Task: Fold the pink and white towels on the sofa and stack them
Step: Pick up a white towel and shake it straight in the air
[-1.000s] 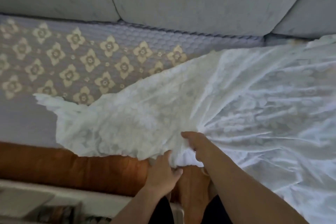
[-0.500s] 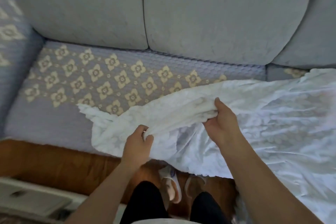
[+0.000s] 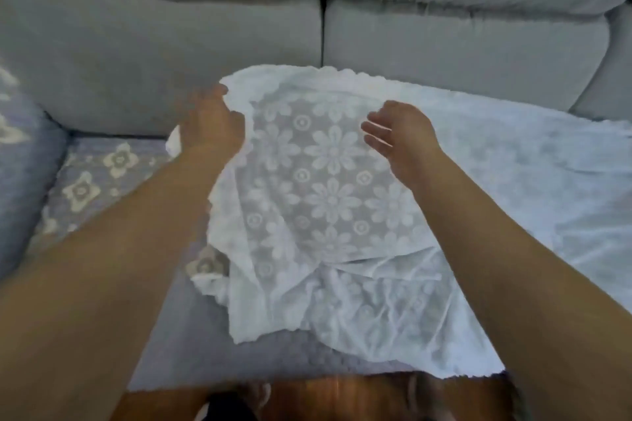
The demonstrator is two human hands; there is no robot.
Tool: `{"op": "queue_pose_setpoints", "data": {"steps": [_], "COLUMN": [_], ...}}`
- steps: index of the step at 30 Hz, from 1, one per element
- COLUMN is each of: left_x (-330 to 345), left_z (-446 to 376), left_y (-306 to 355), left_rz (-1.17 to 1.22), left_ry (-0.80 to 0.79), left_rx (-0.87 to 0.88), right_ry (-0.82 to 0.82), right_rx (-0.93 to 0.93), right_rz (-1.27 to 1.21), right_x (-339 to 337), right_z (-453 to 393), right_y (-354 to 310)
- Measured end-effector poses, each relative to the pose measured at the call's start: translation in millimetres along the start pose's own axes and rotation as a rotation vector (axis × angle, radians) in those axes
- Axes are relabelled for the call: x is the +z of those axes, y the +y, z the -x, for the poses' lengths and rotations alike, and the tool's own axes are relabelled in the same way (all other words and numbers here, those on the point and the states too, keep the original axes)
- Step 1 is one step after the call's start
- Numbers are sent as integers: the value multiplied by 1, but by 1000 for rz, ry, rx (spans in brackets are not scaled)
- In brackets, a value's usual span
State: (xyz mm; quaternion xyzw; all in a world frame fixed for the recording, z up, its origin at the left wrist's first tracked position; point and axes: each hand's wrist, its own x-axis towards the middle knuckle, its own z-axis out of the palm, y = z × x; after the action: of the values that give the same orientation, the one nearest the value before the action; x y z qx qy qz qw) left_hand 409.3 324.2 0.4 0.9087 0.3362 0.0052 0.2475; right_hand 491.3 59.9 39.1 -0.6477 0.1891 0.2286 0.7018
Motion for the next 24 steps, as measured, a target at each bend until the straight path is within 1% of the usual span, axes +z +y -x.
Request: {"op": "queue_pose_setpoints", "data": {"steps": [2, 3, 4, 7, 8, 9, 10, 11, 12, 13, 15, 16, 17, 18, 19, 20, 21, 22, 23, 24], "left_x": [42, 60, 76, 112, 121, 129, 134, 142, 147, 150, 155, 158, 160, 156, 146, 131, 115, 98, 81, 63], "left_z": [30, 52, 75, 123, 135, 146, 157, 166, 173, 176, 177, 178, 180, 181, 186, 194, 204, 216, 233, 254], "left_y": [-55, -87, -119, -207, -228, -242, -249, -256, -259, -259, -256, -257, -255, -250, -247, -241, -235, -232, -230, -225], "left_rz": [-89, -132, -156, -30, -24, -58, -137, -203, -249, -278, -334, -364, -309, -163, 51, 324, 563, 728, 753, 671], "left_ry": [-123, -198, -286, -543, -588, -612, -605, -598, -587, -584, -588, -612, -669, -796, -925, -1034, -1087, -1156, -1260, -1396], "left_rx": [82, 101, 68, -251, -286, -226, -106, 25, 148, 258, 400, 419, 356, 149, -140, -473, -802, -1017, -1107, -1120], "right_ry": [123, 179, 221, 273, 257, 246, 254, 299, 365, 427, 519, 545, 563, 582, 588, 599, 620, 673, 713, 693], "right_rx": [75, 158, 260, 575, 689, 795, 874, 933, 954, 935, 882, 864, 853, 841, 823, 790, 717, 578, 385, 162], "right_rz": [113, 155, 203, 364, 384, 347, 249, 113, -35, -161, -320, -393, -446, -443, -391, -268, -108, 91, 288, 442], "right_x": [8, 7, 6, -8, -16, -23, -28, -31, -32, -32, -29, -28, -26, -25, -24, -22, -20, -20, -20, -18], "right_z": [13, 27, 46, 111, 130, 146, 158, 164, 165, 161, 148, 139, 131, 123, 119, 119, 123, 131, 143, 159], "right_y": [70, 112, 153, 262, 294, 320, 338, 350, 356, 358, 353, 351, 347, 342, 336, 326, 313, 299, 284, 270]}}
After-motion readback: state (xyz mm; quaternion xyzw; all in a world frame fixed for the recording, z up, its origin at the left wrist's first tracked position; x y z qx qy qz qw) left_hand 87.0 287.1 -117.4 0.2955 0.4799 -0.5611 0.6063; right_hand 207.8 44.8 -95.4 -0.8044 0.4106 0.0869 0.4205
